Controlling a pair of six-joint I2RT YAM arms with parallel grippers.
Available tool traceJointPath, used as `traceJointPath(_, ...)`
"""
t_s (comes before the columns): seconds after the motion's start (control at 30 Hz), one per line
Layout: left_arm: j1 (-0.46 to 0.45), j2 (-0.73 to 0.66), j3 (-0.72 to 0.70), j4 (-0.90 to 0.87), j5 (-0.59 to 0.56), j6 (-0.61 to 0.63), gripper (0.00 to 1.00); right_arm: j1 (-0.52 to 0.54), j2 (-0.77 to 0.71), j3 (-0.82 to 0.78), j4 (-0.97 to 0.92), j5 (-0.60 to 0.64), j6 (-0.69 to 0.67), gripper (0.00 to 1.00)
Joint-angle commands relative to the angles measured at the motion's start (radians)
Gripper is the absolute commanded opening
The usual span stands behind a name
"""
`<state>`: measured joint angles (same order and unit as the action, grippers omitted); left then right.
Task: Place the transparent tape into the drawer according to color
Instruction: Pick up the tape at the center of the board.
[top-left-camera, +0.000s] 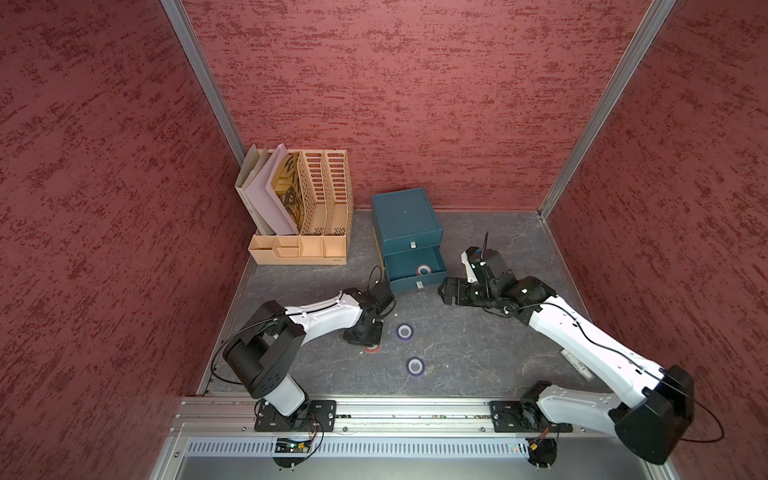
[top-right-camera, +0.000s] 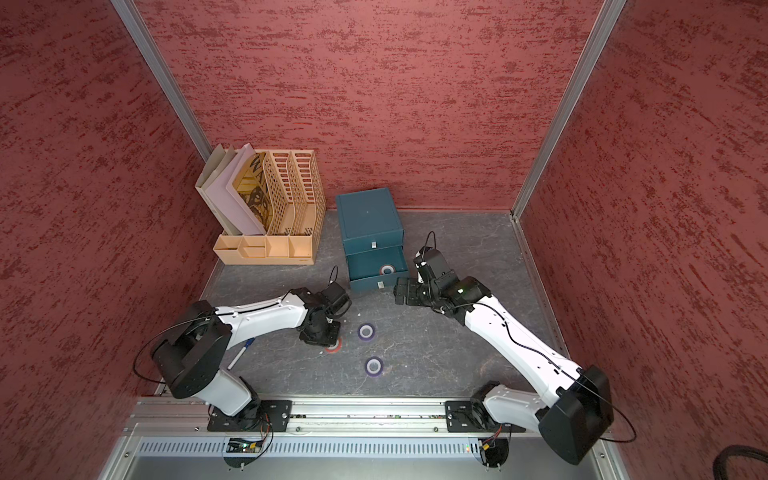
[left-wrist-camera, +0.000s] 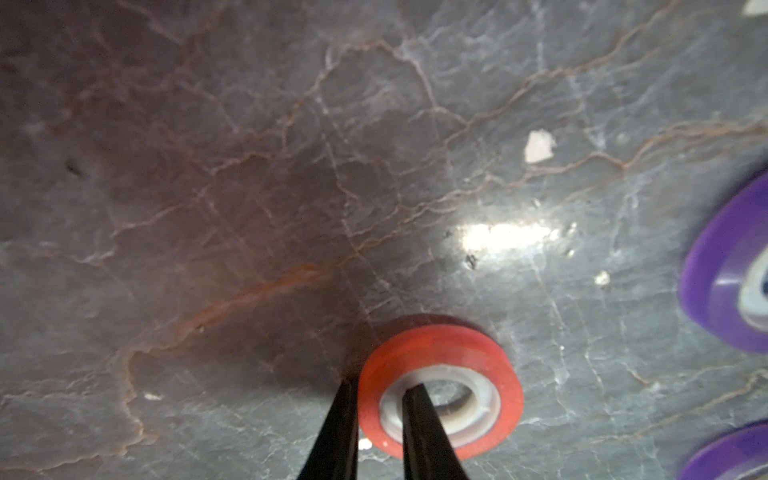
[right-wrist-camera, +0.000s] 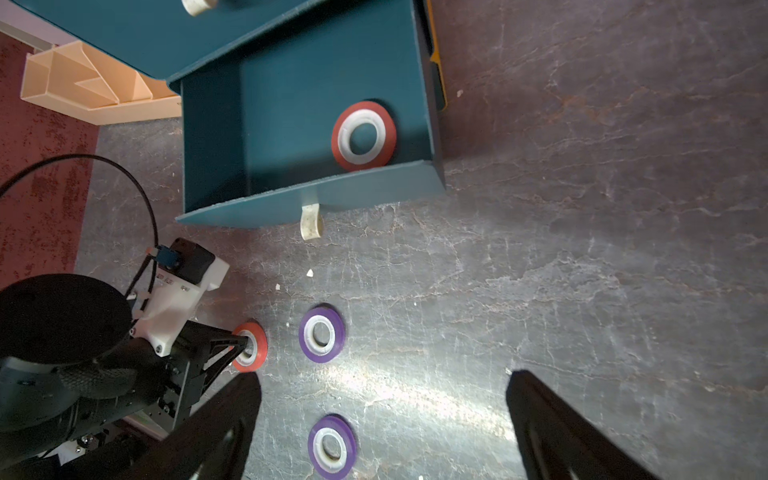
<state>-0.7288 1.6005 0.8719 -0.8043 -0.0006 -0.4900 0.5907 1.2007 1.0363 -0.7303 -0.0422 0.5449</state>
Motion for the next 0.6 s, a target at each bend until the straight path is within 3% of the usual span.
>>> traceJointPath(0.0, -0.011, 0.014, -0.008, 0.065, 0.04, -0.008, 0.0, -0.015, -0.029, -0.019, 0.006, -0.015, 0.014, 0.99)
traceJointPath(0.57, 0.02, -0.247, 0.21, -0.028, -0.052, 0.042, 0.0, -0.047, -0.095, -0.097, 0.026, -0.017, 0.043, 0.98)
